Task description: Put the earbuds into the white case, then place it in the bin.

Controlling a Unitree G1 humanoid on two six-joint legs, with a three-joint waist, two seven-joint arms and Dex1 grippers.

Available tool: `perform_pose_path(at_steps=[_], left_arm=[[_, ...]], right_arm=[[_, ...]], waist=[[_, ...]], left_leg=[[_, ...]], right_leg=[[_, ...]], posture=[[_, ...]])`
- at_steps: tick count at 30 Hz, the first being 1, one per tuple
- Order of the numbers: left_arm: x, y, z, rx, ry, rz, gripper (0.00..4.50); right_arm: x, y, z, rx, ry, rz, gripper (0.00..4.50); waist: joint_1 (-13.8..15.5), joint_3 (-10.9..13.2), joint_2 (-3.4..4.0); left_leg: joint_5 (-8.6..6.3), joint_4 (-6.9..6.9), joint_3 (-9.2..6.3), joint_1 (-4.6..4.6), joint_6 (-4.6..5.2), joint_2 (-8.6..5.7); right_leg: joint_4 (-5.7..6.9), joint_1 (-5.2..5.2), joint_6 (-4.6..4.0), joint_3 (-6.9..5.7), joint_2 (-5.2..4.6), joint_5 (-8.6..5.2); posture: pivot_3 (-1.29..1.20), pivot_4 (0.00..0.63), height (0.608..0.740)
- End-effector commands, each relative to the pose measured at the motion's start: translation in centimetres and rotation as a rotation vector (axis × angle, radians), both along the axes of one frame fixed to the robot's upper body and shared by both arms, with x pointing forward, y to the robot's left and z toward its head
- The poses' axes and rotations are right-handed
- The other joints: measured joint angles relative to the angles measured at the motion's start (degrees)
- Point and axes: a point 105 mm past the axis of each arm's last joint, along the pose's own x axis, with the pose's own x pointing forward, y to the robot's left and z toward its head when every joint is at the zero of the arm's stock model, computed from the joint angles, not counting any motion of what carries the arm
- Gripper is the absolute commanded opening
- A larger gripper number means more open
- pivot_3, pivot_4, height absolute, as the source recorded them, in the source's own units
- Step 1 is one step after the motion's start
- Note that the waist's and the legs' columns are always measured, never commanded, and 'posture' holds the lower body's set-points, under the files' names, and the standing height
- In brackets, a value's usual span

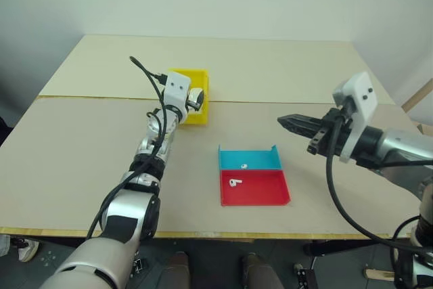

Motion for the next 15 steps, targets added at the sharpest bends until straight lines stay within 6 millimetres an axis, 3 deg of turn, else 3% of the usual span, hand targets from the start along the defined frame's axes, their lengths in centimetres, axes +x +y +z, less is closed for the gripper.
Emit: perform_pose_path(at_steps=[1,6,8,10,15], left_arm=[[-5.3,-0.5,3.5,-0.014,-0.18,-0.28,4.48],[-13.1,1.1,3.0,0.074,-0.159,-0.514,4.48],[-15.9,2.2,2.6,0.123,-0.117,-0.561,4.48],[-17.6,2.7,2.4,0.146,-0.087,-0.581,4.48],[-21.3,4.0,1.6,0.175,-0.01,-0.598,4.48]], right_arm=[[-1.3,-1.5,0.8,-0.056,-0.044,0.028,0.0],[-3.1,-4.0,0.3,-0.211,-0.11,0.136,0.0],[-3.4,-5.6,0.7,-0.288,-0.253,0.181,0.0],[-3.6,-6.6,0.4,-0.367,-0.354,0.205,0.0],[-3.9,-8.8,-1.2,-0.462,-0.356,0.309,0.0]], waist=[[-0.11,0.0,0.01],[-0.2,-0.01,0.02],[-0.2,-0.01,0.01],[-0.12,-0.01,0.02],[-0.2,-0.01,0.01]], left_leg=[[0.0,-0.01,0.01,0.02,0.0,0.01],[-0.01,-0.13,0.05,0.09,0.01,0.09],[-0.01,-0.1,0.09,0.24,0.01,0.08],[-0.01,0.0,0.15,0.34,0.01,0.12],[0.0,0.06,0.32,1.13,-0.02,0.21]], right_leg=[[0.02,0.01,0.0,0.0,0.0,0.0],[-0.05,-0.01,-0.01,0.03,0.03,-0.01],[-0.04,0.15,-0.01,0.04,0.01,0.0],[-0.16,0.31,0.29,0.05,0.04,-0.14],[-0.32,1.09,0.36,0.13,0.02,-0.28]], posture=[[0.0,0.15,0.74],[0.0,0.15,0.74],[0.0,0.15,0.74],[0.0,0.15,0.74],[0.0,0.15,0.74]])
